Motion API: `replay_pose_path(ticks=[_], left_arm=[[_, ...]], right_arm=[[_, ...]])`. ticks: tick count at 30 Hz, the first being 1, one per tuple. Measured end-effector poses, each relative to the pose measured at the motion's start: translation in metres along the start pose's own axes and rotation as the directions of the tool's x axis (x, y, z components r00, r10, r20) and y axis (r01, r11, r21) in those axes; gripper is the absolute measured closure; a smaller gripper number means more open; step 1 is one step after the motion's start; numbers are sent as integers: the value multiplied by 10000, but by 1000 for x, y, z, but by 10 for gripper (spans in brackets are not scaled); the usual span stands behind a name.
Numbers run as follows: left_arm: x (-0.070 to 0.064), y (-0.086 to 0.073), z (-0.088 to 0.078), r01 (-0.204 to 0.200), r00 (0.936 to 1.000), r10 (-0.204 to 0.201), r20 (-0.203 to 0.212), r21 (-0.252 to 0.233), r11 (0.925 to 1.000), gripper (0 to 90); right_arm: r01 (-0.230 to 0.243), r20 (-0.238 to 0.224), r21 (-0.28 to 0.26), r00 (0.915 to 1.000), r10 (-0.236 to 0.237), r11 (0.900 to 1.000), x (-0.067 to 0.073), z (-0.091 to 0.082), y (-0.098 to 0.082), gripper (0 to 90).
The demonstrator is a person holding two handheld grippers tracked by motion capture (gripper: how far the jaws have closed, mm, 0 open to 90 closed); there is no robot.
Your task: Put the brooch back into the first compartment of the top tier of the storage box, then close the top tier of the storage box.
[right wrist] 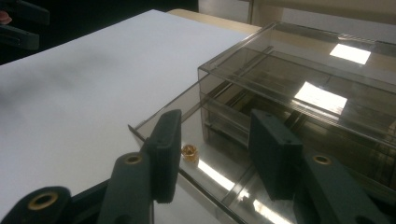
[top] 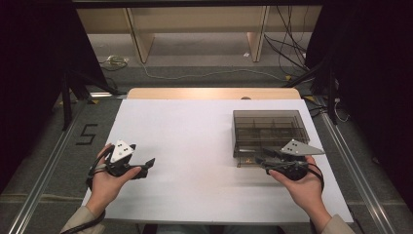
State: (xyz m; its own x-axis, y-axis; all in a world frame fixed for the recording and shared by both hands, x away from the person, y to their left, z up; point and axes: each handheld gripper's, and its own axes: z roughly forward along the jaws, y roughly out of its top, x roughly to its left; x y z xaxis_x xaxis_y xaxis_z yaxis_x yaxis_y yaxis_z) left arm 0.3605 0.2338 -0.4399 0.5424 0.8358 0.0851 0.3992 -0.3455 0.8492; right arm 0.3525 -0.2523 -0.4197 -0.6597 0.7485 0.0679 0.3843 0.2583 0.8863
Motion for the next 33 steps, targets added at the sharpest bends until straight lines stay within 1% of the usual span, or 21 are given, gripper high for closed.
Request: replay_pose_path(ticks=[11,16,19,22,23,27,29,33], left_arm=[[-1,0,0,-13,10000,13,-25,5,10000,151],[-1,0,0,-17,10000,17,-2,2,10000,150],[0,-1,1,-2,10000,2,8,54,10000,150],[1,-2,1,15,10000,-15,9,109,9999,151],[0,-1,1,20,10000,-20,-13,77,10000,151],[-3,3,3,-71,10000,71,10,65,10000,151],[-4,3,4,-104,9999,104,32,83,9999,152],[-4,4,5,-48,10000,48,18,90,9999,152]], right_arm=[[-78,-44,12,10000,78,10000,0,-2,-2,563],[-71,-92,-75,9999,71,9999,1,-3,-2,570],[-23,-106,-46,9999,22,10000,0,-4,-2,641],[-36,-126,9,9999,36,10000,-1,-6,-3,760],[13,-125,-24,9999,-13,10000,-1,-8,-2,786],[31,-187,-67,9998,-32,10000,-2,-13,-3,891],[-20,-227,0,9997,20,10000,-2,-16,-3,900],[-62,-241,130,9997,65,9999,-2,-22,-4,900]])
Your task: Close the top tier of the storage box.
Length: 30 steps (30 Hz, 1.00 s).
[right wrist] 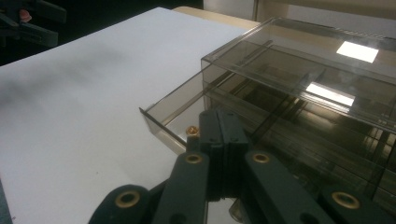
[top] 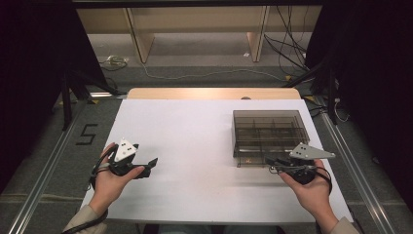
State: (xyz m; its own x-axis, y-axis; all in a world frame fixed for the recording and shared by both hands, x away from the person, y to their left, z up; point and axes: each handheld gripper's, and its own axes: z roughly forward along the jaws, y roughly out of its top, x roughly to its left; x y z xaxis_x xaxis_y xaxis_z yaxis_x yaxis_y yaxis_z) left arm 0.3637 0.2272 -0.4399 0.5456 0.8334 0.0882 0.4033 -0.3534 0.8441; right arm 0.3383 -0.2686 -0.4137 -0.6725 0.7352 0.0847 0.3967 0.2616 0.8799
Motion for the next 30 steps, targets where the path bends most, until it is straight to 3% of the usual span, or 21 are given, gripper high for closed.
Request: replay_pose_path(ticks=[9,22,30], left_arm=[[1,0,0,26,10000,-26,-31,11,10000,152],[3,-4,-4,43,10000,-44,-51,-31,10000,152],[2,-3,-4,-12,10000,11,-50,-22,10000,152]], right_arm=[[123,108,320,9999,-126,9994,-3,-6,-4,900],[19,623,503,9980,-50,9987,-15,-26,-14,900],[66,823,937,9965,-144,9956,-17,-31,-21,900]])
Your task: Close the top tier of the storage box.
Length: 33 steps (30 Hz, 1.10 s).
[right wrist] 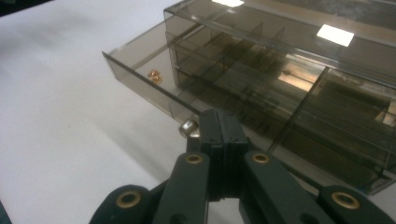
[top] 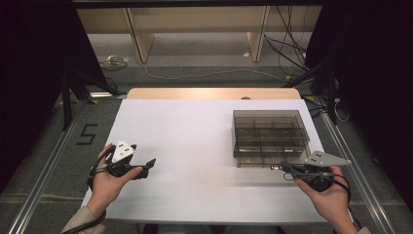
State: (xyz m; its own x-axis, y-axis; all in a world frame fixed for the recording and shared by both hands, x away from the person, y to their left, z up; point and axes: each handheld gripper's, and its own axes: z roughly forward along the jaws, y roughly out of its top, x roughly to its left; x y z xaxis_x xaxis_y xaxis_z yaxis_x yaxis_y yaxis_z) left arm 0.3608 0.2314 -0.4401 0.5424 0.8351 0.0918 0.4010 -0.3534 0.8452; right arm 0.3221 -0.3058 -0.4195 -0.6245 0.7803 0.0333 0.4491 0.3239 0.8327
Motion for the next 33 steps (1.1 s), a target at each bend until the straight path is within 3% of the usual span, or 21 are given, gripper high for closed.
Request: replay_pose_path(ticks=[13,33], left_arm=[[0,0,0,15,10000,-15,-5,0,10000,152],[1,0,0,-36,10000,36,-9,11,10000,152]], right_arm=[[-79,223,633,9997,65,9980,-4,1,-8,900],[6,413,724,9991,-36,9974,-5,5,-8,900]])
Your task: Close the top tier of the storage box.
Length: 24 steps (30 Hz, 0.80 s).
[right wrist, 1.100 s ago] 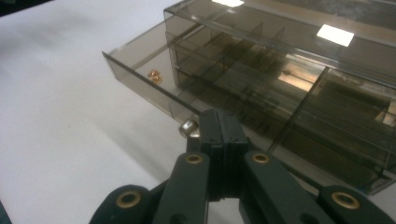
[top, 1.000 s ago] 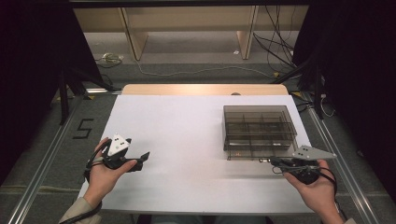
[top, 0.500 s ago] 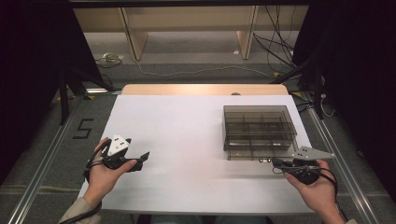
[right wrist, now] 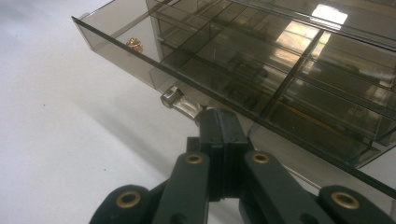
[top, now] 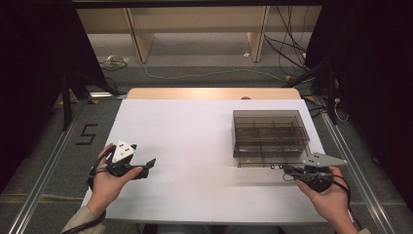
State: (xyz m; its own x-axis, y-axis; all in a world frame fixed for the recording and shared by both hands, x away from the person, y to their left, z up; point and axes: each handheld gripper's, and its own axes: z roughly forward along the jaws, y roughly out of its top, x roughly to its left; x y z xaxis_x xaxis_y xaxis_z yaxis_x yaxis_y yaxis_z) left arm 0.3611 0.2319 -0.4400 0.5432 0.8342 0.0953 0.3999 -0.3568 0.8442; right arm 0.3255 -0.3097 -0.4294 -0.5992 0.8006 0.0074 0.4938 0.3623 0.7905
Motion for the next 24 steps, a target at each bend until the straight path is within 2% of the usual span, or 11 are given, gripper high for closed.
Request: replay_pose_path(ticks=[24], left_arm=[[-1,0,1,-12,10000,12,22,4,10000,152]], right_arm=[[-25,221,-65,9998,26,10000,-3,3,4,900]])
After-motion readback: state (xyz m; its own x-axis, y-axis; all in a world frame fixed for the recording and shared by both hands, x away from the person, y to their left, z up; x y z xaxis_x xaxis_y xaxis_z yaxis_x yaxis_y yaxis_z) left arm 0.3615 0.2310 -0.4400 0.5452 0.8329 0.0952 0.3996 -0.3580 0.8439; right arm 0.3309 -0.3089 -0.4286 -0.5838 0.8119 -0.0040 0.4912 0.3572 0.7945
